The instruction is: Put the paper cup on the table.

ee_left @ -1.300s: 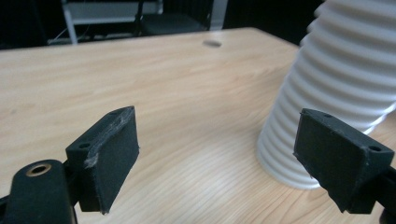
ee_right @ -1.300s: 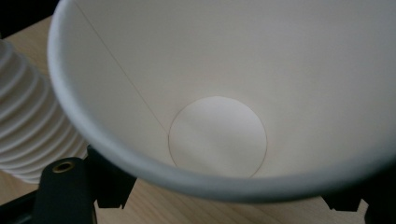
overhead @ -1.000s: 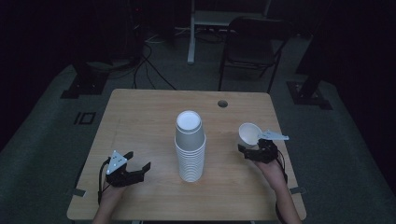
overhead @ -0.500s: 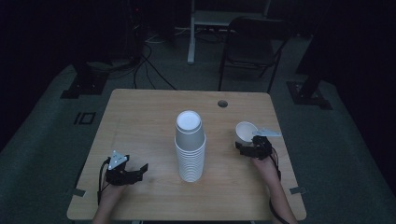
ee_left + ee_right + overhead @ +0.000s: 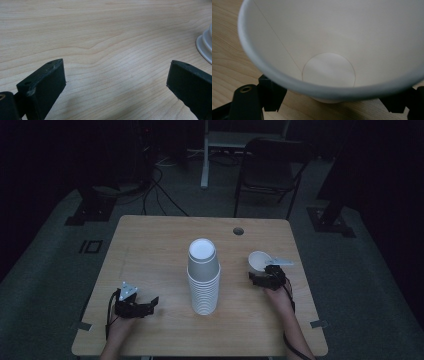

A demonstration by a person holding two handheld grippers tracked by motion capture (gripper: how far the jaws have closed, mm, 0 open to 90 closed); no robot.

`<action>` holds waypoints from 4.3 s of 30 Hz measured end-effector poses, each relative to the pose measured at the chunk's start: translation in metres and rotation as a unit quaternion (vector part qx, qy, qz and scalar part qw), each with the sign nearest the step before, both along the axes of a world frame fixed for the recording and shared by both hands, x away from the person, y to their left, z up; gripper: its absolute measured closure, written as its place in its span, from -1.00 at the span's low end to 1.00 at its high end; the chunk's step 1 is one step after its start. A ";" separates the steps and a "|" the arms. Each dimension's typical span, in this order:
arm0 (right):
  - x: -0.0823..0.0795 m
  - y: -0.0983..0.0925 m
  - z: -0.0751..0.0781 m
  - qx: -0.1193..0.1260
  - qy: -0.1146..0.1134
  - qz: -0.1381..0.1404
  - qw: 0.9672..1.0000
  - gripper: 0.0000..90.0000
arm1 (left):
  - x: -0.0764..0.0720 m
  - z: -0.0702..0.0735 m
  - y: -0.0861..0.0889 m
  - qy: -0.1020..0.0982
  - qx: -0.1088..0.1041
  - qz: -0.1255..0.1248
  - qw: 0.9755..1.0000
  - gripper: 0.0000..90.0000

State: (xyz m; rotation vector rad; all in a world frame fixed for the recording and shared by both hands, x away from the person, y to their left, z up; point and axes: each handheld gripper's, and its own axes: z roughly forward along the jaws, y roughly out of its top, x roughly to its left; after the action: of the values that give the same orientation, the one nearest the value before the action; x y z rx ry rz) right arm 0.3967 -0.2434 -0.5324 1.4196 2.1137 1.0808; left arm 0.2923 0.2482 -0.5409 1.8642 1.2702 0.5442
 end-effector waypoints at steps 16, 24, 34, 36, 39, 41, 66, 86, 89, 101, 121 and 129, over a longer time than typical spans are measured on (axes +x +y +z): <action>-0.002 0.001 0.010 0.009 -0.020 0.000 1.000 -0.74 | 0.001 -0.002 -0.001 0.004 0.003 0.001 1.000 -0.94; -0.014 -0.007 0.015 0.025 -0.049 0.012 0.998 -0.76 | 0.001 -0.003 -0.002 0.006 0.007 0.000 1.000 -0.94; -0.030 -0.023 0.009 0.009 -0.061 0.038 0.997 -0.78 | 0.002 -0.004 -0.003 0.009 0.010 0.001 1.000 -0.94; -0.032 -0.026 0.007 0.013 -0.059 0.040 0.997 -0.78 | 0.002 -0.004 -0.003 0.009 0.009 0.002 1.000 -0.94; -0.035 -0.028 0.005 0.013 -0.057 0.042 0.997 -0.78 | 0.002 -0.004 -0.003 0.010 0.010 0.002 1.000 -0.94; -0.040 -0.032 0.000 0.012 -0.052 0.046 0.998 -0.78 | 0.002 -0.004 -0.003 0.011 0.009 0.000 1.000 -0.94; -0.088 -0.062 -0.009 -0.005 -0.041 -0.002 0.999 -0.78 | 0.002 -0.004 -0.002 0.014 0.010 0.001 1.000 -0.94; -0.125 -0.073 -0.015 -0.040 -0.038 -0.009 0.998 -0.77 | 0.002 -0.005 -0.004 0.027 0.023 0.007 0.999 -0.94; -0.129 -0.073 -0.016 -0.044 -0.039 -0.018 0.998 -0.77 | 0.002 -0.005 -0.005 0.028 0.024 0.007 0.999 -0.94; -0.138 -0.075 -0.020 -0.069 -0.041 -0.076 0.994 -0.77 | 0.002 -0.005 -0.004 0.032 0.023 0.010 0.999 -0.94; -0.133 -0.095 -0.023 -0.052 0.020 -0.153 0.987 -0.77 | 0.002 -0.006 -0.006 0.037 0.034 0.020 0.999 -0.94; -0.133 -0.095 -0.023 -0.051 0.020 -0.153 0.987 -0.77 | 0.003 -0.006 -0.008 0.041 0.046 0.020 0.998 -0.94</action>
State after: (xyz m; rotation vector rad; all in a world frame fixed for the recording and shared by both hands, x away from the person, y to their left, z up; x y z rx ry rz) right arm 0.2635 -0.3386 -0.5553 1.6593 1.8662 0.8195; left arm 0.2950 0.2399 -0.5471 1.9591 1.3599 0.5606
